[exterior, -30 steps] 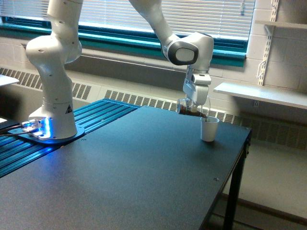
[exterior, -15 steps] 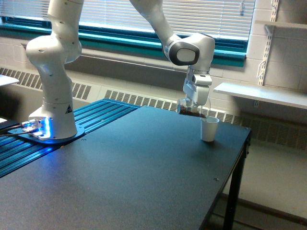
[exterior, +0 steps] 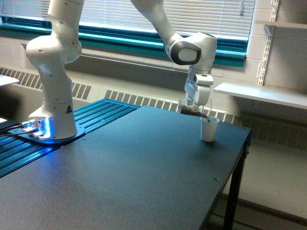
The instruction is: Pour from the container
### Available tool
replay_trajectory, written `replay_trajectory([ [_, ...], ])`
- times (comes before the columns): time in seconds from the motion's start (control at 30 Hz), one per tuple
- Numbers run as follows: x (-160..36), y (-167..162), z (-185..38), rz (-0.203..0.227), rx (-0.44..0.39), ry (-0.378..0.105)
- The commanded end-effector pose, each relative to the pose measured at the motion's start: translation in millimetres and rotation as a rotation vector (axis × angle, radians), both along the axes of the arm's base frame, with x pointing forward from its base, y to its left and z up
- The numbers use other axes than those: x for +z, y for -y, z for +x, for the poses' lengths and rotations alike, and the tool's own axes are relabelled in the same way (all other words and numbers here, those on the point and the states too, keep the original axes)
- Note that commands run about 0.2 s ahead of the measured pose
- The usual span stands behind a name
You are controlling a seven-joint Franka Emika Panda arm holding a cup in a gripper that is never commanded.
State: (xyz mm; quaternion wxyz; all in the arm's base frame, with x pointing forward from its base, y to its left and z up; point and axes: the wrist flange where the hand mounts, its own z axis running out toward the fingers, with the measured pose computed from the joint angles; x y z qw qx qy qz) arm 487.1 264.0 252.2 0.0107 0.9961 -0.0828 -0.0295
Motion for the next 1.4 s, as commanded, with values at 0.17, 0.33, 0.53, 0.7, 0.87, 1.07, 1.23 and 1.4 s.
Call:
replay_trajectory([
  [0.17,0.5,0.5,4.3,-0.001,0.005,-0.014],
  [0.33,0.2,0.1,3.2,-0.001,0.008,-0.022],
  [0.53,0.9,0.2,3.9,0.001,0.009,-0.025],
  [0.7,1.3,0.9,5.2,-0.001,0.009,-0.026],
  [0.87,1.8,1.2,6.1,-0.001,0.01,-0.029],
  [1.07,1.5,0.9,6.6,-0.003,0.013,-0.035],
  [1.23,2.3,1.1,7.5,-0.001,0.013,-0.038],
  [1.4,2.8,1.6,9.7,-0.001,0.009,-0.041],
])
